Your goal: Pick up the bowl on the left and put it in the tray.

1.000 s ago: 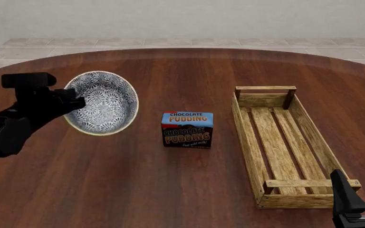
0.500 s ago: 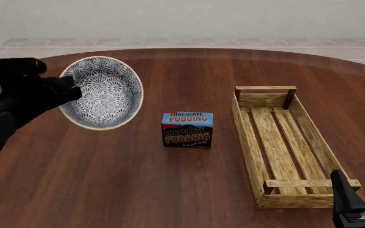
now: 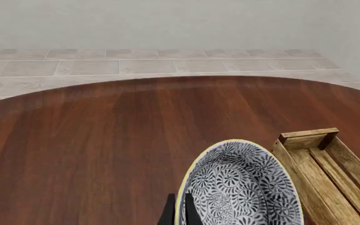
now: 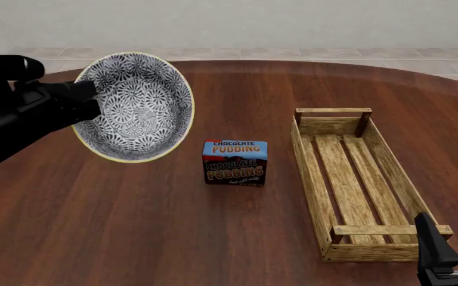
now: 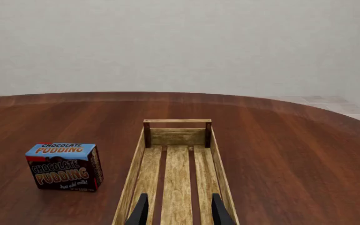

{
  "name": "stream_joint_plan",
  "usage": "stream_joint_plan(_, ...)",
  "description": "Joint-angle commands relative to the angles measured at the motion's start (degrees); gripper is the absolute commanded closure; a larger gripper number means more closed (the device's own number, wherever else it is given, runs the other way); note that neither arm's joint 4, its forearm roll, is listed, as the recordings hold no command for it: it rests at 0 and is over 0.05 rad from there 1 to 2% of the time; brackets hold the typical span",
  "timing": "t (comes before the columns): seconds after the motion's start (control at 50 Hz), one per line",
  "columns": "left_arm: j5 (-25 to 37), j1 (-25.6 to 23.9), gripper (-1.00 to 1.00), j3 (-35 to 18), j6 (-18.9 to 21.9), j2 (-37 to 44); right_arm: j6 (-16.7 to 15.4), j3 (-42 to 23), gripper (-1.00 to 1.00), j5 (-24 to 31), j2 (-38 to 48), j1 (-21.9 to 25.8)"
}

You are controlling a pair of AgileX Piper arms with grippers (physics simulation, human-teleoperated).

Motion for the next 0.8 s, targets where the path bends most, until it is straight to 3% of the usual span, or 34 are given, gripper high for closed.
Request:
stream_joint_plan(0.02, 3.0, -4.2, 1.0, -1.2, -0.6, -4.6, 0.0, 0.0, -1.0, 0.0, 0.0, 0.0)
stream_joint_plan(0.3, 4.7, -8.1, 1.0, -1.8, -2.6, -6.5, 0.0, 0.0, -1.0, 0.0, 0.0, 0.0)
stream_joint_plan(0.8, 4.3, -10.5, 1.0, -3.6, 1.2, -4.9, 0.0, 0.0, -1.0, 0.0, 0.0, 0.0)
